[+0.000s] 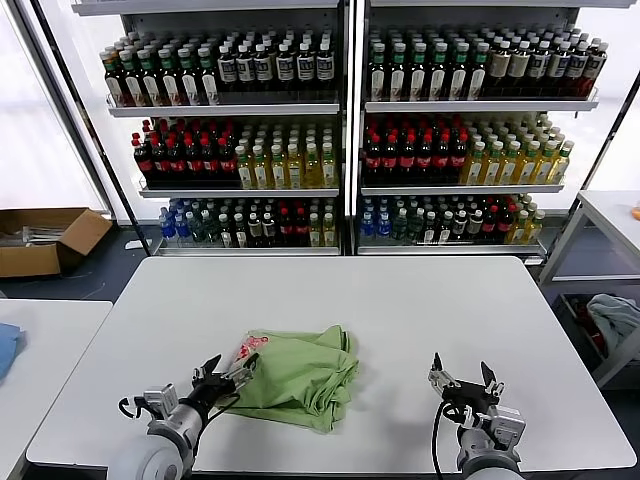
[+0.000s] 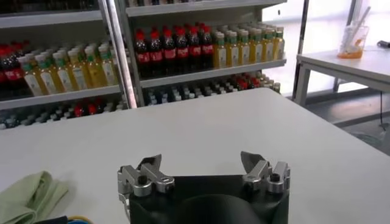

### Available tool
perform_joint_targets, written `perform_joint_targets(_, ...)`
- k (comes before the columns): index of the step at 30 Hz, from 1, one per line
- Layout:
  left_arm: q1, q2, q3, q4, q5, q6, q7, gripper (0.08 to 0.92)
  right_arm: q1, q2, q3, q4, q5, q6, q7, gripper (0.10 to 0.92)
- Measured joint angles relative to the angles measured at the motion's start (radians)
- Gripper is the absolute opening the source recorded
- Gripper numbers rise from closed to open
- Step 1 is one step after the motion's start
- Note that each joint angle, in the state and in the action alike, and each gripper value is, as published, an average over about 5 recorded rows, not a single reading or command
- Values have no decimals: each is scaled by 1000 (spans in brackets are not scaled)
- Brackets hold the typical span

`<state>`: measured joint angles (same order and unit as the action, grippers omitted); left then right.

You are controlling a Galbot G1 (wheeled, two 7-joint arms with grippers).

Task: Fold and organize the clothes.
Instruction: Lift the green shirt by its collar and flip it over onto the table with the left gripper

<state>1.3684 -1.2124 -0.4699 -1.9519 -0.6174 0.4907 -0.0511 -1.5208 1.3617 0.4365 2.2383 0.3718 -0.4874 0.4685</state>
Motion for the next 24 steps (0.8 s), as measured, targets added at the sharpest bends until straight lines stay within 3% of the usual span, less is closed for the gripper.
perform_joint_targets(9,-4,1,9,32,10,0,16,783,-3,4,-2,0,0,5,-1,823)
perform_joint_targets(24,2,-7,19,47,35,-14,41,363,6,8,-4,-2,-2,5,-5,823)
